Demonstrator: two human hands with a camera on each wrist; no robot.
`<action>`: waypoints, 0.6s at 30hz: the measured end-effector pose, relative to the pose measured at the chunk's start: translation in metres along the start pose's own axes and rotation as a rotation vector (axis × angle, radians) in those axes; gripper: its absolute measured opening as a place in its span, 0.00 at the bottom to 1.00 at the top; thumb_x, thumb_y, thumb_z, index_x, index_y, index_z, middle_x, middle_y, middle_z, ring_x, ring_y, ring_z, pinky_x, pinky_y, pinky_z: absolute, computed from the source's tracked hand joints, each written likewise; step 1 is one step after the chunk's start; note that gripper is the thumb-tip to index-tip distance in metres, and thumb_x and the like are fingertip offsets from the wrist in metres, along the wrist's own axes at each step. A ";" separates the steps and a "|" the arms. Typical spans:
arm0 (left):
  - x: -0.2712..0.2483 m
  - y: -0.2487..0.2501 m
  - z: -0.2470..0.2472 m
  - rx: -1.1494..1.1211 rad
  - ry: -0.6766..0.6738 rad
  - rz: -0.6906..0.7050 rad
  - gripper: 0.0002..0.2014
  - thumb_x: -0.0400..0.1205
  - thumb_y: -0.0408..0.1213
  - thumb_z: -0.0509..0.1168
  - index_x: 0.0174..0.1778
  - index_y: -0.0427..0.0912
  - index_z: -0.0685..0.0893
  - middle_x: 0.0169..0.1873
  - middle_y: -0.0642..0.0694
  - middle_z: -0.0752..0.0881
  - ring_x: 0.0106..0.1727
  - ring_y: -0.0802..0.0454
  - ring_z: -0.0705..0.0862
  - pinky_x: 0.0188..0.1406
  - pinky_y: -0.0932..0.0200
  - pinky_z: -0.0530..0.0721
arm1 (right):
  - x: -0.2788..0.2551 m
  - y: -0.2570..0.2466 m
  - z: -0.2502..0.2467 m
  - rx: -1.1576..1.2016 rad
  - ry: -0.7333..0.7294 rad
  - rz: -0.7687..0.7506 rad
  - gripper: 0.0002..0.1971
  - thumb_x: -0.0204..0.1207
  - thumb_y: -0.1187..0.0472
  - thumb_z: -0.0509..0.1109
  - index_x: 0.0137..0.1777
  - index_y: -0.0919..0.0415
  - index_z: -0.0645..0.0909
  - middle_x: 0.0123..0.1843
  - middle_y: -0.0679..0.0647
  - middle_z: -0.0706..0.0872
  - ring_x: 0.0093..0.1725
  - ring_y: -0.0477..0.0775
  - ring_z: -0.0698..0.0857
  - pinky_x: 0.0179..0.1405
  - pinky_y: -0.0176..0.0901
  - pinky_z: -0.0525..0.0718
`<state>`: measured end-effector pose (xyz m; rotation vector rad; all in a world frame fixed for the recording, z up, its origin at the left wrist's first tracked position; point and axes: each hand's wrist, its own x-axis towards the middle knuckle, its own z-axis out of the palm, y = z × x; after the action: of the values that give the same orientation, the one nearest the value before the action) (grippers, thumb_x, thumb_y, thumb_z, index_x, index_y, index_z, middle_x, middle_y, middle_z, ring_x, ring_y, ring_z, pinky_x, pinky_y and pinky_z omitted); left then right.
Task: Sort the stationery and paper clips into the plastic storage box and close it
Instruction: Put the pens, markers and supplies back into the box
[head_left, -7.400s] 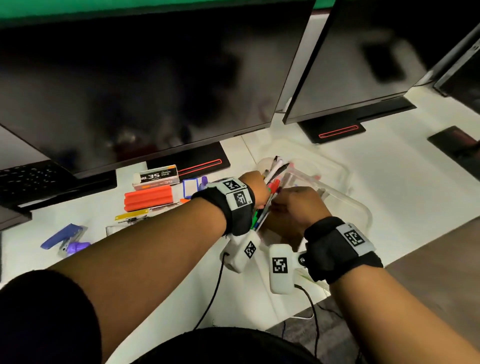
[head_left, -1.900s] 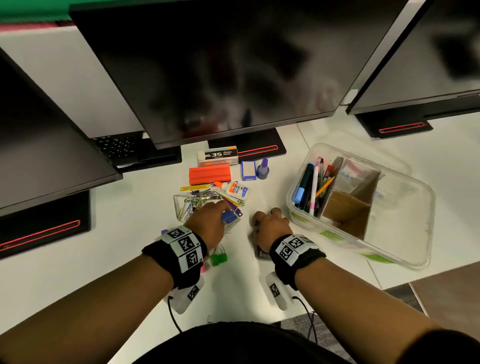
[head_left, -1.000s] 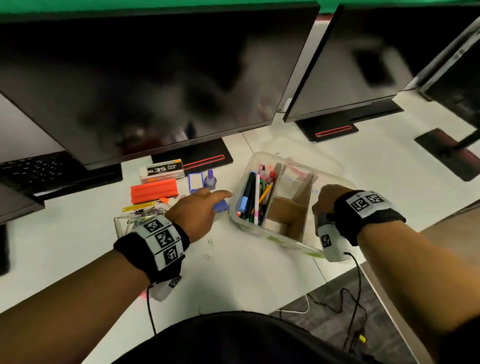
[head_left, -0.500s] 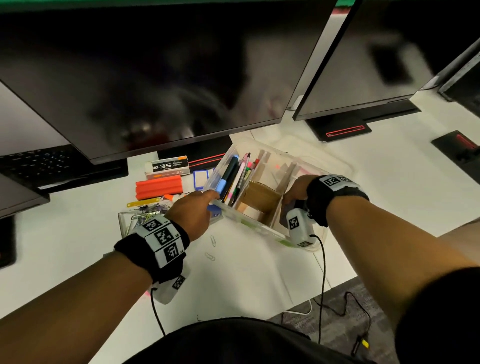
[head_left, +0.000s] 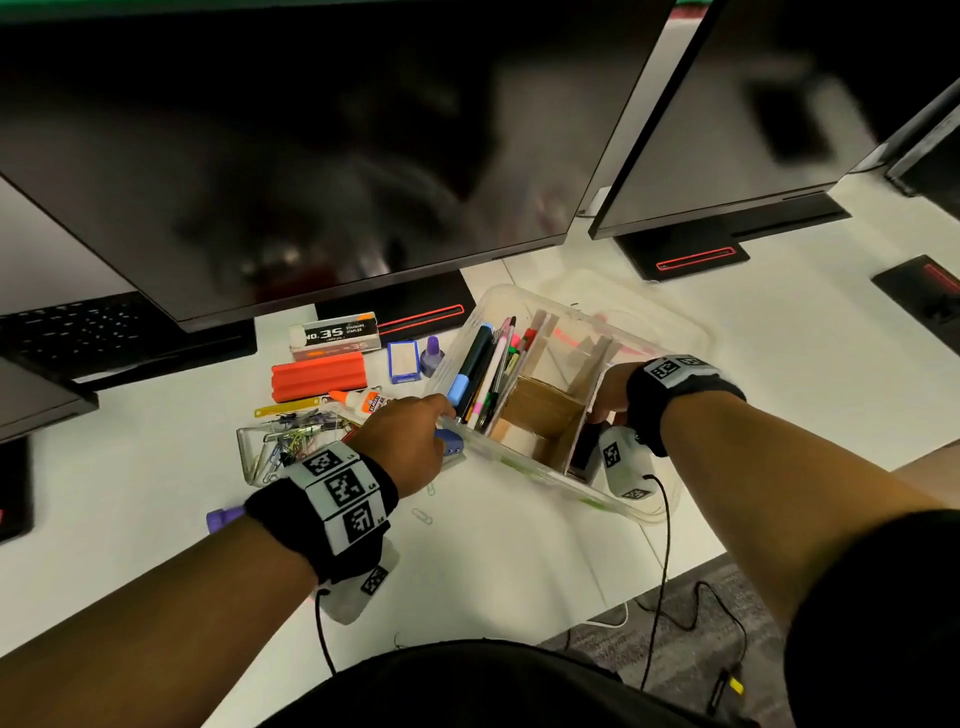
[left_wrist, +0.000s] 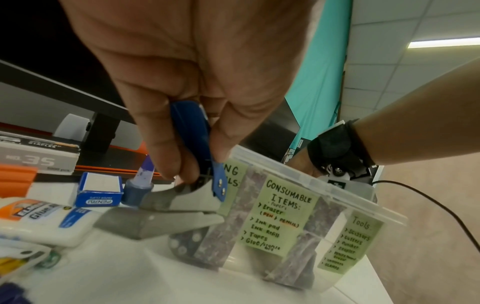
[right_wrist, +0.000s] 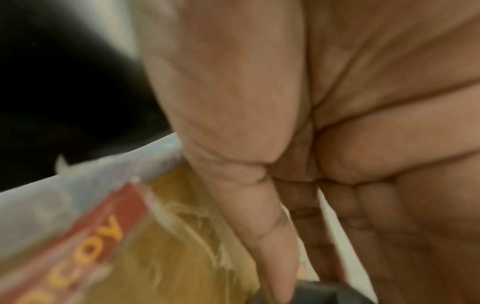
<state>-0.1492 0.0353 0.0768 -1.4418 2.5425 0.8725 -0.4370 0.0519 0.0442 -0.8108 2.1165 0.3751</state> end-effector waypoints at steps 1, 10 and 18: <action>-0.001 0.001 -0.001 -0.004 -0.010 0.003 0.19 0.81 0.35 0.61 0.69 0.48 0.75 0.62 0.42 0.83 0.61 0.44 0.81 0.55 0.56 0.77 | -0.001 0.002 -0.004 -0.020 0.013 -0.014 0.06 0.65 0.57 0.77 0.31 0.59 0.87 0.40 0.57 0.91 0.45 0.62 0.90 0.44 0.44 0.87; -0.015 0.001 -0.039 -0.128 -0.136 0.157 0.20 0.77 0.33 0.65 0.62 0.56 0.74 0.44 0.57 0.87 0.45 0.57 0.84 0.49 0.59 0.83 | -0.113 -0.034 -0.019 0.096 0.228 -0.471 0.06 0.75 0.61 0.71 0.41 0.62 0.86 0.32 0.51 0.85 0.32 0.49 0.82 0.32 0.37 0.79; -0.019 0.032 -0.036 -0.428 0.270 0.281 0.15 0.77 0.34 0.68 0.57 0.50 0.78 0.42 0.60 0.83 0.43 0.59 0.83 0.43 0.70 0.77 | -0.139 -0.048 0.013 0.233 -0.011 -0.724 0.11 0.72 0.64 0.76 0.54 0.59 0.84 0.41 0.54 0.87 0.33 0.48 0.85 0.32 0.35 0.86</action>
<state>-0.1580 0.0439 0.1273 -1.3993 2.9421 1.4287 -0.3339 0.0806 0.1458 -1.3412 1.6670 -0.2457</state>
